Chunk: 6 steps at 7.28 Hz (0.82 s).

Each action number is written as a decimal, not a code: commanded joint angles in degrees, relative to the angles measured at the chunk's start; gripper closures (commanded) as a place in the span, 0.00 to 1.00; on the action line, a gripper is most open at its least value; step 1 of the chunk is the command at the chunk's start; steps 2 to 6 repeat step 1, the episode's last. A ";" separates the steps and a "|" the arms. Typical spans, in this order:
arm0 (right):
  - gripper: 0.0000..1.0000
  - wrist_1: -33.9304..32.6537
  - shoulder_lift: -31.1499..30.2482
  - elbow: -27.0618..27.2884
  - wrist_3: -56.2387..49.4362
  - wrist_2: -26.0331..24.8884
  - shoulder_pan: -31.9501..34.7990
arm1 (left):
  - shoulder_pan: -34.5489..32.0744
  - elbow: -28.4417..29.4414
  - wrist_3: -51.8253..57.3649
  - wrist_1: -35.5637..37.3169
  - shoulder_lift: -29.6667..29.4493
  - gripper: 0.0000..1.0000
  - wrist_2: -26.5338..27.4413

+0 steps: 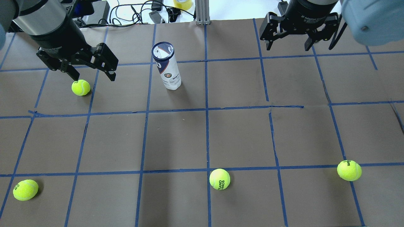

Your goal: Lift up tennis ball bucket

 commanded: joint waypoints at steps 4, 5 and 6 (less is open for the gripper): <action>0.00 0.12 -0.09 0.21 -0.48 -0.14 0.00 | 0.12 -0.15 0.00 -0.08 0.03 0.00 0.06; 0.00 0.12 -0.09 0.21 -0.48 -0.14 0.00 | 0.12 -0.15 0.00 -0.08 0.03 0.00 0.06; 0.00 0.12 -0.09 0.21 -0.48 -0.14 0.00 | 0.12 -0.15 0.00 -0.08 0.03 0.00 0.06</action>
